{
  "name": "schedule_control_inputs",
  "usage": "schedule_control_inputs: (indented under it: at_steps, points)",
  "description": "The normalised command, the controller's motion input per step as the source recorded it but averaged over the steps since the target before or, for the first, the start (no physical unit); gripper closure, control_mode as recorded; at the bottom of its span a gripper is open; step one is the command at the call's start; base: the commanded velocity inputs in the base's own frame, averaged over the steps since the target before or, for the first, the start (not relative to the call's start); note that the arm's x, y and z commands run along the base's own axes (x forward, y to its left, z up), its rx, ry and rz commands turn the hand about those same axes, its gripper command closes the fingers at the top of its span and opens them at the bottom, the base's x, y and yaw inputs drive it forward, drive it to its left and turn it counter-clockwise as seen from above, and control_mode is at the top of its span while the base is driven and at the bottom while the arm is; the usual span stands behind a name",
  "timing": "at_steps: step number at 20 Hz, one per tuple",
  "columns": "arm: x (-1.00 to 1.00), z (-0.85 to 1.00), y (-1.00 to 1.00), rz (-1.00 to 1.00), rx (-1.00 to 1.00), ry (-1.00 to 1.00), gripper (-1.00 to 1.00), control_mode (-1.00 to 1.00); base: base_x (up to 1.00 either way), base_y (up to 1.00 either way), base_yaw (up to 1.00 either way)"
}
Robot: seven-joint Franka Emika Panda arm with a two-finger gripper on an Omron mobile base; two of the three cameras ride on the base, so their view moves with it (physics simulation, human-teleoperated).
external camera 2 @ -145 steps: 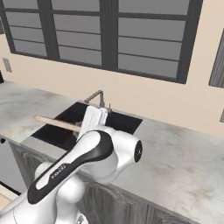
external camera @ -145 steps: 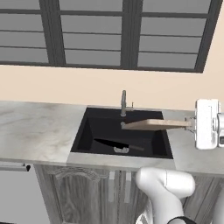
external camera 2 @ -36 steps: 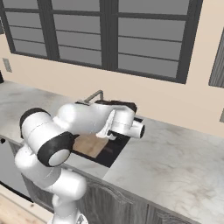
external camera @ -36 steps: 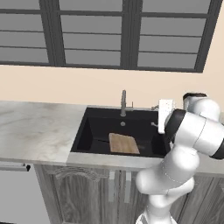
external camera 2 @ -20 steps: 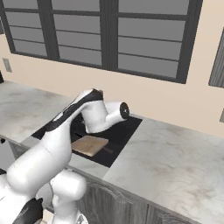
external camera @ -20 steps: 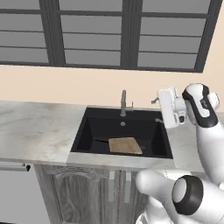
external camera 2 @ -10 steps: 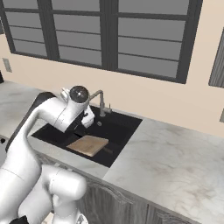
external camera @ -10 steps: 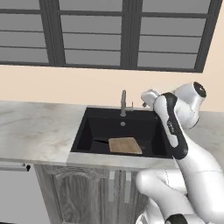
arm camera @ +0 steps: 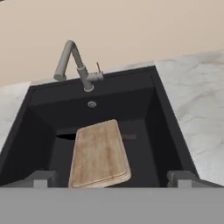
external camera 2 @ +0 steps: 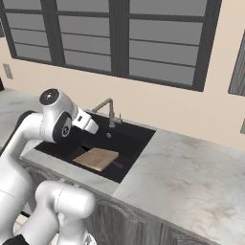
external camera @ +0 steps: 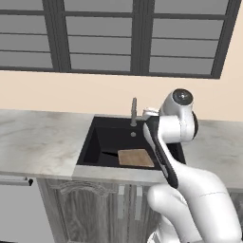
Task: Move the cutting board and knife to the sink. Then move spray from the cabinet to the counter.
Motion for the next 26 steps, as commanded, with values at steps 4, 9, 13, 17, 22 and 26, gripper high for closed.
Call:
schedule_control_inputs:
  at_steps: [4,9,13,17,22,26]
  points:
    - [-0.09,0.08,-0.06,0.06,-0.18,0.08,-1.00,-1.00,0.00,0.00,0.00]
    - [-0.36,0.00,-0.04,0.02,0.04,-0.01,-1.00,-1.00,0.00,0.00,0.00]
    - [-0.53,0.08,0.00,0.07,0.05,0.03,-1.00,-1.00,0.00,0.00,0.00]
    - [-0.55,0.46,0.00,0.05,0.00,0.00,-1.00,-1.00,0.00,0.00,0.00]
    - [-0.47,0.75,0.00,0.08,-0.08,0.00,-1.00,-1.00,0.00,0.00,0.00]
    - [-0.53,0.68,0.02,0.12,0.00,-0.06,-1.00,-1.00,0.00,0.00,0.00]
